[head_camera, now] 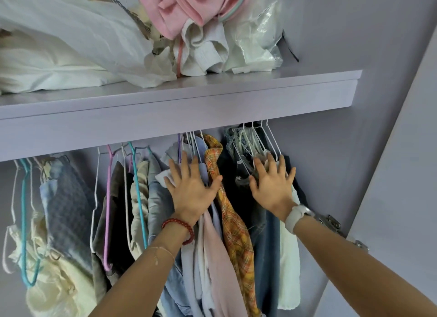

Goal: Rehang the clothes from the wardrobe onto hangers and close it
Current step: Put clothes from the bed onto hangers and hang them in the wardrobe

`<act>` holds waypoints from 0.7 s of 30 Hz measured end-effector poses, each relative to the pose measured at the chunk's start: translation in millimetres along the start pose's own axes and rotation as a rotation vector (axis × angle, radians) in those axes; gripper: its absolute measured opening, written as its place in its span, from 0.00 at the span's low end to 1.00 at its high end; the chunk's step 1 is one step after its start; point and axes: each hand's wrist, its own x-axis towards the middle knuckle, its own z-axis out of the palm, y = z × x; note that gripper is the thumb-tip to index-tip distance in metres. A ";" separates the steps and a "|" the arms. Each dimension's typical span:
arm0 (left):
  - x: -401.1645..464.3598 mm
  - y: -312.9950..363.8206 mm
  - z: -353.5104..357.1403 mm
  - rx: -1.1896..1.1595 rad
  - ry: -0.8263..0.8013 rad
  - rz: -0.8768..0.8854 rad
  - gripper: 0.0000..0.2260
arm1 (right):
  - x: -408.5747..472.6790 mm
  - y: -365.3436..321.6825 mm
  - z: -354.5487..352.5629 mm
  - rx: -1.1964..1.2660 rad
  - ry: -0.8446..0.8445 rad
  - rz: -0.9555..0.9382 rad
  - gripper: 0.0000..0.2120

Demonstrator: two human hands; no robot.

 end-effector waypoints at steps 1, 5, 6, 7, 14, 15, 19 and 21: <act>4.1 5.3 0.2 0.105 -0.027 0.022 0.35 | 7.6 1.7 0.1 -0.025 -0.050 0.022 0.27; 18.0 23.5 3.5 0.328 -0.198 0.004 0.33 | 22.1 8.2 -4.2 -0.027 -0.106 0.047 0.26; 19.3 26.0 5.0 0.328 -0.229 -0.014 0.33 | 23.1 11.1 -4.6 0.003 -0.114 0.066 0.25; 20.3 27.8 7.0 0.328 -0.245 -0.019 0.33 | 23.1 14.0 -4.9 0.044 -0.119 0.091 0.24; 25.4 30.1 12.2 0.367 -0.296 0.067 0.32 | 18.6 13.7 -8.3 0.167 -0.109 0.166 0.26; 25.8 29.0 13.2 0.349 -0.300 0.069 0.31 | 16.4 9.5 -8.0 0.097 -0.063 0.146 0.25; 22.5 18.5 15.2 0.027 -0.091 0.008 0.23 | 5.1 -17.7 -1.2 0.030 0.079 -0.169 0.26; 19.1 10.3 14.6 -0.135 0.096 -0.036 0.20 | -3.3 -39.6 3.3 0.308 -0.069 -0.261 0.27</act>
